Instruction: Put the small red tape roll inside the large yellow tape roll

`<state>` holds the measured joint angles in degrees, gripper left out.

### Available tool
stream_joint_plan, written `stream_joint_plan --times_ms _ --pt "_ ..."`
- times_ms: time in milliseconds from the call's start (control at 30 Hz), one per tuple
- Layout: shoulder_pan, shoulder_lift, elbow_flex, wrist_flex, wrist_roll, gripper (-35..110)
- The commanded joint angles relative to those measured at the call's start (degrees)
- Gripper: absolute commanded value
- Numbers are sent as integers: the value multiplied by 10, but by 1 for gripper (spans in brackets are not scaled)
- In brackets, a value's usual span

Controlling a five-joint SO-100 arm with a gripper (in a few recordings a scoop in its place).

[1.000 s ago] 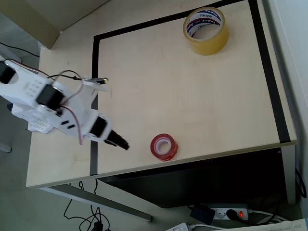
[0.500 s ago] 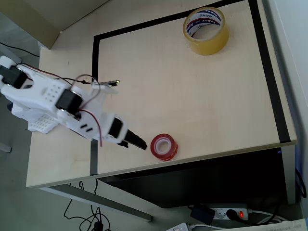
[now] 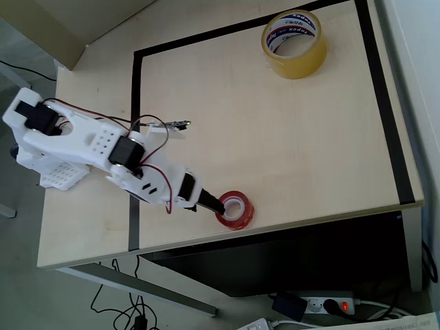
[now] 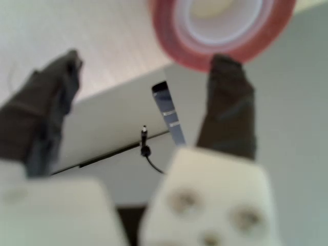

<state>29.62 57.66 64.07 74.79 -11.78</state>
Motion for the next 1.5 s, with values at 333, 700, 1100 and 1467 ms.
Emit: stream_joint_plan --times_ms 333,700,1100,1467 --pt "4 -101 -192 82 -8 15" --pt "-67 -129 -486 287 -4 0" --pt "-290 -141 -779 204 -4 0" --pt "-390 -246 -779 4 -4 0"
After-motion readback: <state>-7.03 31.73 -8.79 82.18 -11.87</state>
